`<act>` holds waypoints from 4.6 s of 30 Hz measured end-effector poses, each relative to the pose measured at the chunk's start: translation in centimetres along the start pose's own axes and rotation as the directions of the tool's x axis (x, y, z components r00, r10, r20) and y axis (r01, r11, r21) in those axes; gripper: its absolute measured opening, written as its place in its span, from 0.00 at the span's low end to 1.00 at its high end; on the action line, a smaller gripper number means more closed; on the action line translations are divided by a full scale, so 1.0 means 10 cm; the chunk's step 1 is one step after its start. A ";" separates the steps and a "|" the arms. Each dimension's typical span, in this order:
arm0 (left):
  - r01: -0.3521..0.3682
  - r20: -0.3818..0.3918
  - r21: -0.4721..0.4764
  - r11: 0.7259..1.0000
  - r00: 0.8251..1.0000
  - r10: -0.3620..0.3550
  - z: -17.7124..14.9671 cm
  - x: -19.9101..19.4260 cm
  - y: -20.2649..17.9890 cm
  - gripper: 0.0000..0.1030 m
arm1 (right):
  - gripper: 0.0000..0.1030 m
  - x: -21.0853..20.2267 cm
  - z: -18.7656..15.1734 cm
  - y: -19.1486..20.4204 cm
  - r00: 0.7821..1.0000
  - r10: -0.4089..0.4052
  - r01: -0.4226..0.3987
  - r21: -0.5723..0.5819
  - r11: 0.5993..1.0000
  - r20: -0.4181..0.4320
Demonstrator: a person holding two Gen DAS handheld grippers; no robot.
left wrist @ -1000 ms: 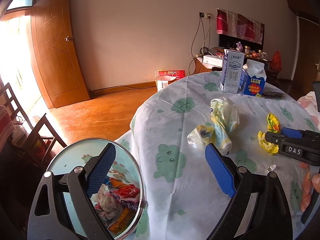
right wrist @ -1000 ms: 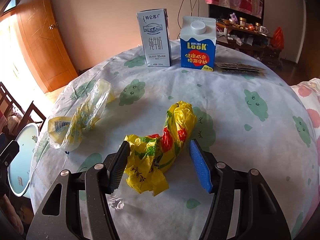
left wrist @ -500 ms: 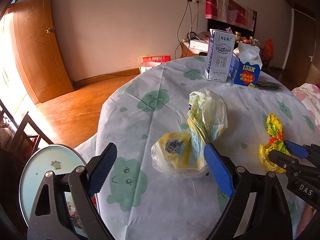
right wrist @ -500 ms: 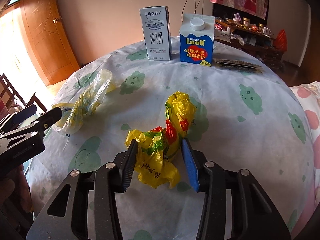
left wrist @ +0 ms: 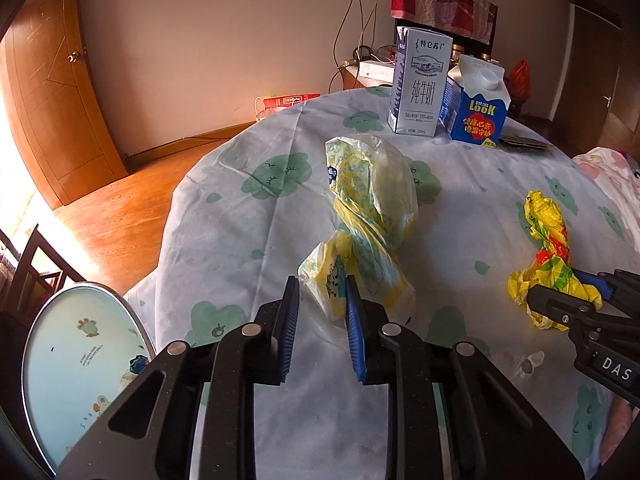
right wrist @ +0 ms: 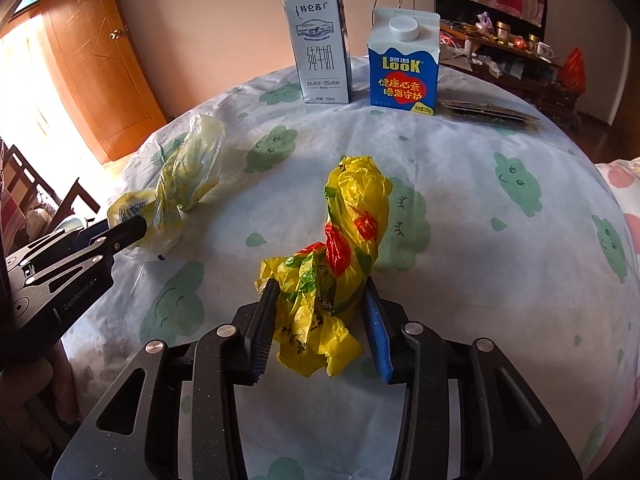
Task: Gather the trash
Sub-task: 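Grasp the clear yellow-printed bag with the left tool while the right tool grasps the yellow bag, then carry the clear bag with the left tool while the right tool carries the yellow bag over the bucket, then open both tools to drop the clear bag and yellow bag into the bucket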
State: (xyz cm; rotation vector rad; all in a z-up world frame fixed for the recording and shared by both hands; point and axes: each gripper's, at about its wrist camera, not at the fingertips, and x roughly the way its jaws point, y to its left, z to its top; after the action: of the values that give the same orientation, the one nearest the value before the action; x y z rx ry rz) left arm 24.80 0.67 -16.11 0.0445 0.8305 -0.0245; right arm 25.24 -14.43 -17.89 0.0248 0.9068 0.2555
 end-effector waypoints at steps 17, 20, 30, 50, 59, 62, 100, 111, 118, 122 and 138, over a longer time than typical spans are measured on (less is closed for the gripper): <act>-0.012 0.060 -0.033 0.999 0.998 0.014 -0.06 -0.36 0.23 0.17 | 0.34 -0.10 0.02 0.12 0.998 -0.014 0.017 -0.044 0.999 0.067; -0.036 0.074 -0.043 0.998 0.996 0.039 -0.11 -0.50 0.33 0.17 | 0.34 -0.13 0.05 0.19 0.996 0.005 0.000 -0.058 0.998 0.086; -0.112 0.088 -0.101 0.989 0.989 0.120 -0.33 -0.81 0.76 0.18 | 0.34 -0.17 0.12 0.58 0.981 0.115 -0.089 -0.161 0.983 0.155; -0.208 0.069 -0.178 0.962 0.972 0.223 -0.54 -1.00 1.32 0.18 | 0.34 0.02 0.28 1.41 0.968 0.196 -0.127 -0.369 0.921 0.155; -0.240 0.068 -0.215 0.947 0.963 0.259 -0.61 -1.12 1.50 0.18 | 0.34 0.06 0.24 1.66 0.964 0.219 -0.133 -0.444 0.886 0.148; -0.254 0.066 -0.230 0.940 0.959 0.275 -0.64 -1.14 1.55 0.18 | 0.34 0.07 0.24 1.72 0.961 0.235 -0.146 -0.458 0.877 0.144; -0.323 0.032 -0.306 0.896 0.937 0.349 -0.81 -1.27 1.95 0.18 | 0.34 0.10 0.13 2.15 0.935 0.343 -0.229 -0.598 0.768 0.083; -0.327 0.033 -0.306 0.894 0.935 0.353 -0.82 -1.27 1.94 0.18 | 0.34 0.08 0.07 2.17 0.930 0.357 -0.228 -0.621 0.750 0.090; -0.328 0.029 -0.303 0.895 0.935 0.352 -0.83 -1.26 1.94 0.19 | 0.34 0.07 0.07 2.17 0.928 0.362 -0.231 -0.626 0.745 0.088; -0.327 0.029 -0.304 0.895 0.936 0.352 -0.83 -1.24 1.94 0.25 | 0.34 0.06 0.06 2.19 0.925 0.371 -0.237 -0.636 0.734 0.083; -0.331 0.069 -0.327 0.885 0.926 0.372 -0.81 -1.35 1.90 0.85 | 0.68 -0.13 0.02 2.01 0.877 0.436 -0.248 -0.589 0.769 0.200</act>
State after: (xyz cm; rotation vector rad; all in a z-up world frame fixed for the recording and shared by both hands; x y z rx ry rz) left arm 10.46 20.07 -11.06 -0.1031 0.6776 0.4446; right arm 20.44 4.74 -14.21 -0.2960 0.4599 0.8368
